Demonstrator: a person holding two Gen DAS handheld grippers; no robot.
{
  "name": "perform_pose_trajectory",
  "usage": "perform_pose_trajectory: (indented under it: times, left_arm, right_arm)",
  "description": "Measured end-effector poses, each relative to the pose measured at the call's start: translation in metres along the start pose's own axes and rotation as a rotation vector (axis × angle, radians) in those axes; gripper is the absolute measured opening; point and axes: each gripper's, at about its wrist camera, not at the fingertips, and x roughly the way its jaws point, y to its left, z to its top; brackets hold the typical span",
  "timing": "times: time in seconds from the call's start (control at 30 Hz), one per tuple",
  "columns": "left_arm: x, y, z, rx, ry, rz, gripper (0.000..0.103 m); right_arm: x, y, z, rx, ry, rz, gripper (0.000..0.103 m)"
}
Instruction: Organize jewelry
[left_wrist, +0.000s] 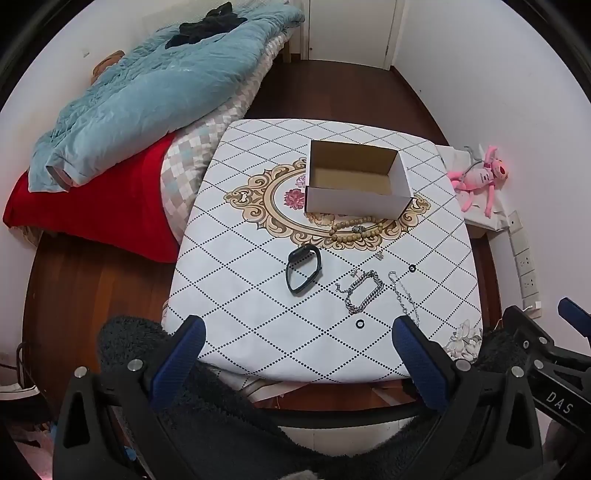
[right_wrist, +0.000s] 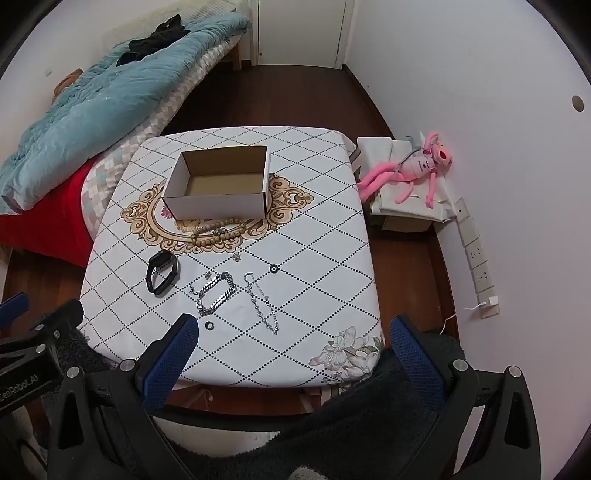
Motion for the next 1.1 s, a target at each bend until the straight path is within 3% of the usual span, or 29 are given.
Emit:
perform_pose_trajectory:
  times: [1.1]
  left_arm:
    - [-0.004, -0.009, -0.001, 0.013, -0.012, 0.003, 0.103]
  right_arm:
    - [0.003, -0.002, -0.002, 0.002, 0.006, 0.001, 0.103]
